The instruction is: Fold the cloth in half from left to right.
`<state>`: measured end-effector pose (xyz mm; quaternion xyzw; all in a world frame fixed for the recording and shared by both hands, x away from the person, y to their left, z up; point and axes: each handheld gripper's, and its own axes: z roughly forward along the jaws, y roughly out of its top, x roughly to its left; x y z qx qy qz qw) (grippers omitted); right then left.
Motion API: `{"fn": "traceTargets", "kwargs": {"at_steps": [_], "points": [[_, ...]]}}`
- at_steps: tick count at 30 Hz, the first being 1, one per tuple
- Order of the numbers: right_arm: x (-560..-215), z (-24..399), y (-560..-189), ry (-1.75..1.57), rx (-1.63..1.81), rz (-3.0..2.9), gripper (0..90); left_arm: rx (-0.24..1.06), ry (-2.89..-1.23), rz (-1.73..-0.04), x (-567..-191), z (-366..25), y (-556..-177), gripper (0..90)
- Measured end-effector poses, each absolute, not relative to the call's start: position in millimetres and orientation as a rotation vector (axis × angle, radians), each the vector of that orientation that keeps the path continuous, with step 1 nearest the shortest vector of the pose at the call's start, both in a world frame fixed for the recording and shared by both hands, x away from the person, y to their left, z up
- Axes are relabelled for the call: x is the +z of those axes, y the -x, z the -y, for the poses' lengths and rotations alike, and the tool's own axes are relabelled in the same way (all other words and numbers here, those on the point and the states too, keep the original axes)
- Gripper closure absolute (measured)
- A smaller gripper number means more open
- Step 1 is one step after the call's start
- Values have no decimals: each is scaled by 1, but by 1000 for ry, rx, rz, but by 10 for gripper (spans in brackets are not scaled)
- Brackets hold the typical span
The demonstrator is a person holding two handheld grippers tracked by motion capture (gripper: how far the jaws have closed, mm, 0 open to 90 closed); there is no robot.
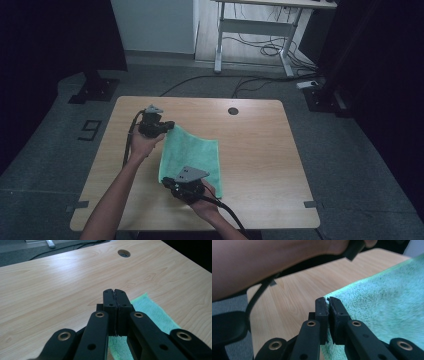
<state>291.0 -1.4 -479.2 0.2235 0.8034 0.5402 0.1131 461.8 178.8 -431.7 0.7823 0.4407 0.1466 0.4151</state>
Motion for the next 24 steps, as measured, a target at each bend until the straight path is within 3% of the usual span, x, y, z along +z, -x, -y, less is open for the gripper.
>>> {"fn": "traceTargets", "kwargs": {"at_steps": [11, 24], "points": [[-496, 29, -293, -777, 1549, -2350, 847, 308, -2019, -1117, -463, -132, -476, 884], [-508, 67, -293, -880, 1520, -2317, 845, 283, -2047, -1105, -471, -99, -487, 878]]}}
